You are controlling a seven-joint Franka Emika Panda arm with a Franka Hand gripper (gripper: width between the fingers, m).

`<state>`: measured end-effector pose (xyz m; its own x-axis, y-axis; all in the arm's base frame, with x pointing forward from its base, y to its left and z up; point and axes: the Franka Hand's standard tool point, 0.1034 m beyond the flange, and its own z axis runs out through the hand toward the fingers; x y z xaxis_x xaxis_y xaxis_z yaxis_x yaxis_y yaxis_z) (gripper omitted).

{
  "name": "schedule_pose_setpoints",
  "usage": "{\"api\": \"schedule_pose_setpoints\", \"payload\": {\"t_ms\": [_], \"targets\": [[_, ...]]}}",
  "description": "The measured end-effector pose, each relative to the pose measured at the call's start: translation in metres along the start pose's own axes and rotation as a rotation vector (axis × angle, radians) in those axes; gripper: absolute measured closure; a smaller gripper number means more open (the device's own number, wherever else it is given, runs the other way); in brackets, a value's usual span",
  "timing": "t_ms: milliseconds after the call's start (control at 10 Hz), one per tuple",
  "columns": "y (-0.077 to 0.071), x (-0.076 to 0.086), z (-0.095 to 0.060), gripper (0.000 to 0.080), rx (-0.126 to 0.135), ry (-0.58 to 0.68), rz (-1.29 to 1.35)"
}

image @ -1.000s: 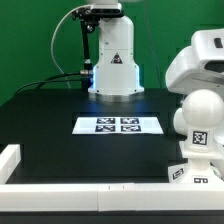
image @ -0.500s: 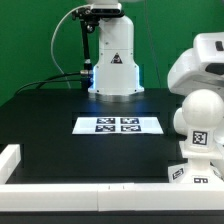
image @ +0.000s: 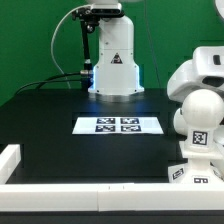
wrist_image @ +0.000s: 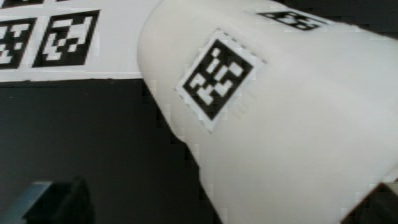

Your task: Assemble lamp

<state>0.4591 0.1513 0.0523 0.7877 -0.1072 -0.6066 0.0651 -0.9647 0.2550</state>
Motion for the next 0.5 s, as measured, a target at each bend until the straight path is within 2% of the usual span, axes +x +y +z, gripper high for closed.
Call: {"api": "schedule_pose_setpoints", "payload": {"t_ms": [100,300,400,500], "targets": [[0.0005,0.0002,0.0001,0.0127,0.001,0.000,0.001],[0.0014,0.0006,0.0002,0.0482,0.002,-0.001,0.002],[0.0016,0.0007,0.0002,0.0618,0.002,-0.001,0.003],[0.0033,0.0012,-0.0005,0.0618,0.001,-0.001,-0.009]]}}
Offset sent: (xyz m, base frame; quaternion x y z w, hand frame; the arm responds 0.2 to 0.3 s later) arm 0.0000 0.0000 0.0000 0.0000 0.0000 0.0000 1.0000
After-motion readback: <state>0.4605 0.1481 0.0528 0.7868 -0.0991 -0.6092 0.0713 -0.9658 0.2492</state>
